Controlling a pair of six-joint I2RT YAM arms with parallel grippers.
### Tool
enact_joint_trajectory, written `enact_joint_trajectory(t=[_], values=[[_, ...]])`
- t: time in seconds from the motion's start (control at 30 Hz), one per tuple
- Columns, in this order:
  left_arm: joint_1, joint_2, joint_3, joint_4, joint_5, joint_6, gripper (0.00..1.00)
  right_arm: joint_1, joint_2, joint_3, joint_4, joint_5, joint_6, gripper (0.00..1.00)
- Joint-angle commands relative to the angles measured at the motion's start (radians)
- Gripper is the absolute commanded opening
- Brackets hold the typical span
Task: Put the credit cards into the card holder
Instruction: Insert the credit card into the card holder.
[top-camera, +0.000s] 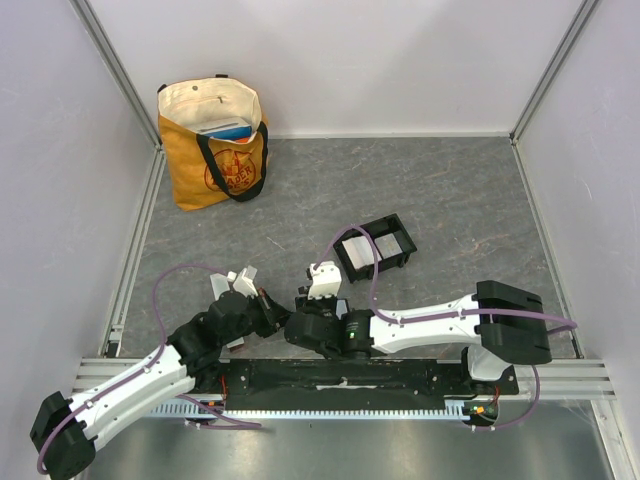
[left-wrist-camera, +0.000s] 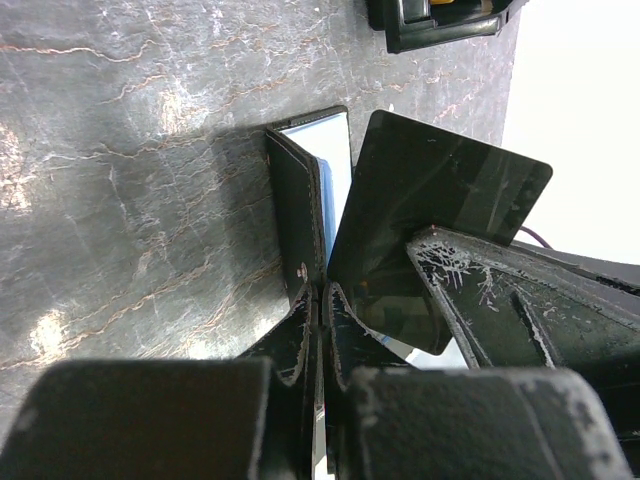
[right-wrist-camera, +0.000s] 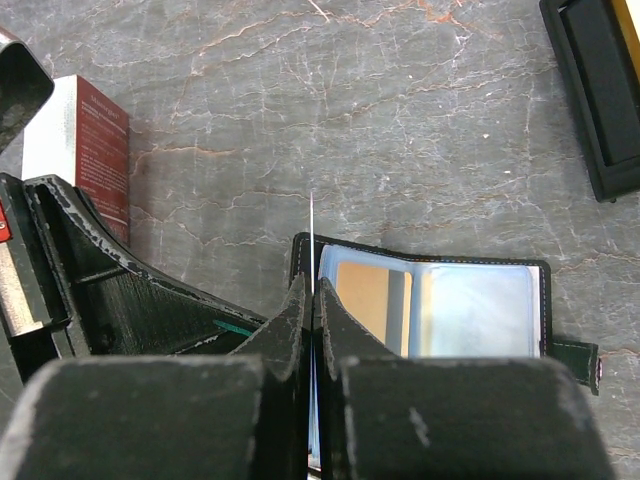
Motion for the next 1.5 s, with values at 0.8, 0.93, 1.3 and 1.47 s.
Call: enact_joint_trajectory(t=[0.8,0.93,1.3,1.47], values=[[-0.004,-0.036,-0.024,-0.075,-0.045,-0.011,0.02,-0.038,-0.224,-0.129,-0.136,-0.059,0.027,0.00],[-0.003,-0.019,-0.038,-0.078,-0.051,-0.012,0.02,-0.041,-0.241,-0.171,-0.073,-0.115,0.016,0.00],[-0.003,0.038,-0.056,-0.074,-0.074,0.000,0.02,-0.196,-0.230,-0.296,0.198,-0.480,-0.013,0.00],[-0.003,0.054,-0.072,-0.063,-0.078,-0.001,0.02,-0.257,-0.235,-0.405,0.356,-0.612,0.020,0.00]])
